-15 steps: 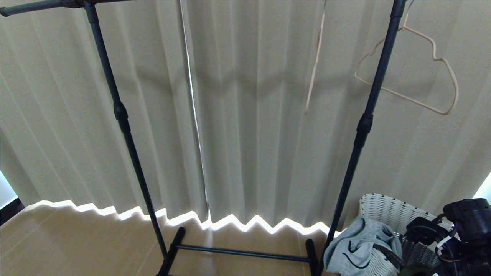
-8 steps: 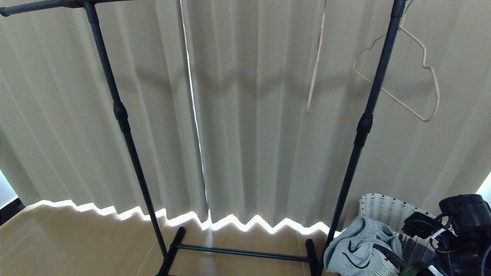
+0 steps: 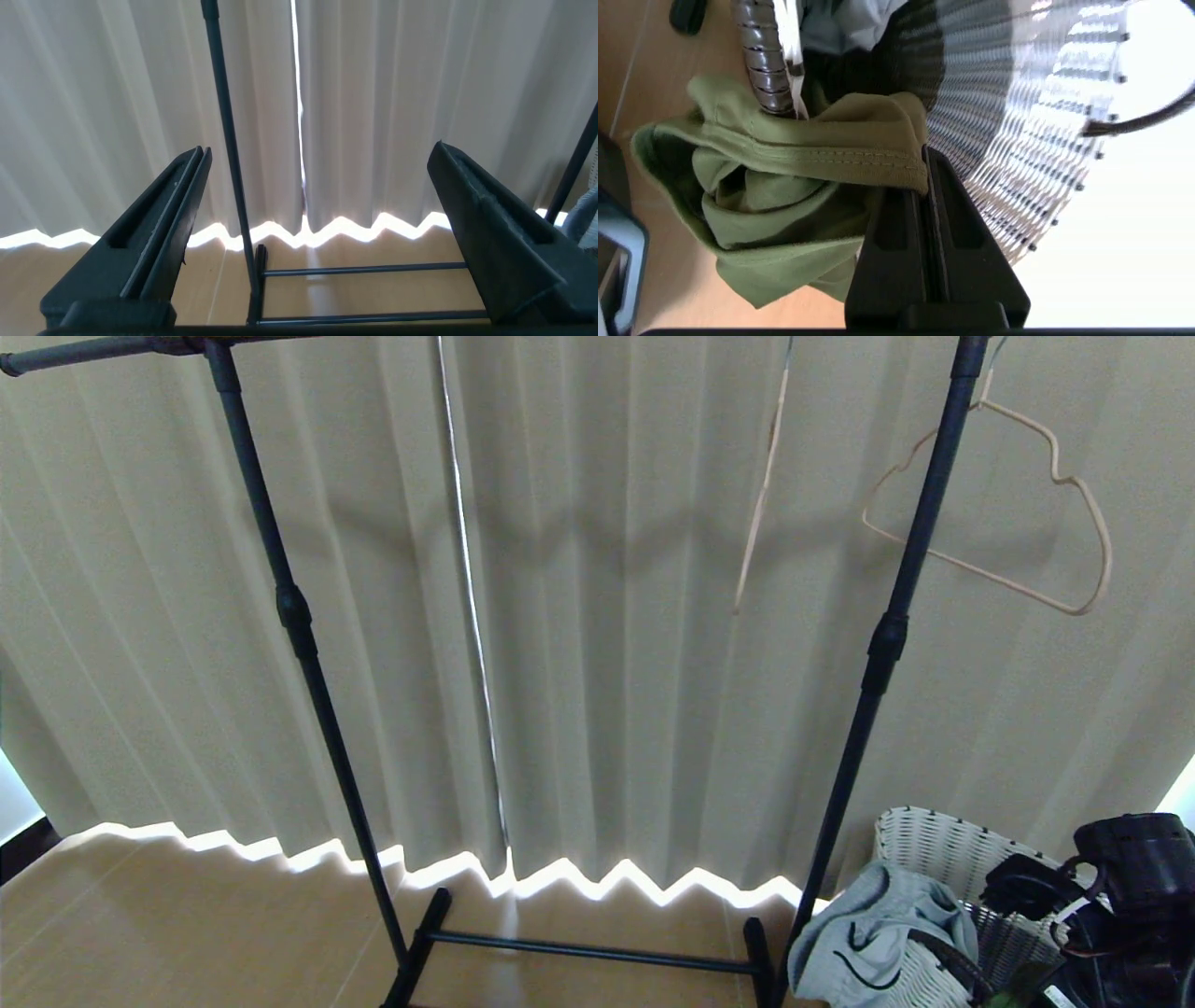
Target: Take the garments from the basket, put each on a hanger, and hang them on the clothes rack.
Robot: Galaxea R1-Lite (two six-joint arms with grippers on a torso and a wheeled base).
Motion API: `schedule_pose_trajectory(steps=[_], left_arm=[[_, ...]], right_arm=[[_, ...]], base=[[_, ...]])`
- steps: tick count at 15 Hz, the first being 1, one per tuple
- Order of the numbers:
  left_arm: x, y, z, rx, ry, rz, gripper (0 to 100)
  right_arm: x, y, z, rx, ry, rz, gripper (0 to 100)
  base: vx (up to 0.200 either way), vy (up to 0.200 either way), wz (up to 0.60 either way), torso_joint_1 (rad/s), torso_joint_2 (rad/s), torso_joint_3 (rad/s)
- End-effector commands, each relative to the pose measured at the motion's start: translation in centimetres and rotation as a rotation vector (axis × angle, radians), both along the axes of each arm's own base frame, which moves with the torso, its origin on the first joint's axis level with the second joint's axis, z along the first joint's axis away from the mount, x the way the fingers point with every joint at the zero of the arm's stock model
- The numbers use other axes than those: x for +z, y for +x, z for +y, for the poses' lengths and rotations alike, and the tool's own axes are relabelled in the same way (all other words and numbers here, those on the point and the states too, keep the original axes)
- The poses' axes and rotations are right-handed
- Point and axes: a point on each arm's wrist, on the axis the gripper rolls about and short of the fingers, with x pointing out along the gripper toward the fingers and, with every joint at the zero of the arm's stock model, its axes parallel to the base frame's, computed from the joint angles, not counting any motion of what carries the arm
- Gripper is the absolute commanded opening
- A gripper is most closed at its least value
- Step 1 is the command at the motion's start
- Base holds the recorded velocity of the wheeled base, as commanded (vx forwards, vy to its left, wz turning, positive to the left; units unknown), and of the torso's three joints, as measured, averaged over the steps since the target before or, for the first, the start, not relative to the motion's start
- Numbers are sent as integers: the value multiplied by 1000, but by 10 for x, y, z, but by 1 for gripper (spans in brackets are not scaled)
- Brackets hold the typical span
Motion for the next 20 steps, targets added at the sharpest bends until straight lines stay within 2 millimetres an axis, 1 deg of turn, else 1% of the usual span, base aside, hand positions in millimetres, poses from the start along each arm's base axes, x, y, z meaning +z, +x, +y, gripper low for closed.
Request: schedule_pose_trajectory(steps=[1, 2, 3, 5, 7, 8, 9, 10, 11, 12, 14, 20], left_arm=[[0, 0, 0, 0, 0, 0, 100], [0, 0, 0, 0, 0, 0, 100], [0, 0, 0, 0, 0, 0, 100], [0, 0, 0, 0, 0, 0, 100], [0, 0, 0, 0, 3, -1, 100], [0, 0, 0, -1, 5, -1, 100], [0, 0, 0, -1, 5, -1, 100], [0, 0, 0, -1, 5, -1, 100], [0, 0, 0, -1, 5, -1, 100], [0, 0, 0, 0, 1, -1, 100], [0, 0, 0, 0, 1, -1, 100], [0, 0, 0, 0, 3, -1, 100]], right_arm=[[20, -24, 5, 26, 12, -157, 0], [27, -33, 6, 41, 29, -222, 0], [40, -46, 8, 69, 50, -328, 0], [65, -66, 10, 99, 40, -506, 0], [84, -83, 11, 118, 34, -657, 0], [88, -88, 11, 123, 32, -700, 0], [98, -101, 12, 129, 22, -788, 0], [102, -107, 13, 133, 18, -831, 0], [102, -108, 13, 132, 17, -834, 0], [108, -120, 14, 139, 6, -909, 0], [114, -130, 15, 141, -3, -975, 0], [115, -133, 15, 141, -6, -988, 0]], base=[[0, 0, 0, 0, 0, 0], [0, 0, 0, 0, 0, 0], [0, 0, 0, 0, 0, 0], [0, 0, 0, 0, 0, 0], [0, 0, 0, 0, 0, 0], [0, 0, 0, 0, 0, 0], [0, 0, 0, 0, 0, 0], [0, 0, 0, 0, 0, 0], [0, 0, 0, 0, 0, 0], [0, 0, 0, 0, 0, 0], [0, 0, 0, 0, 0, 0], [-200, 0, 0, 1, 2, 5]])
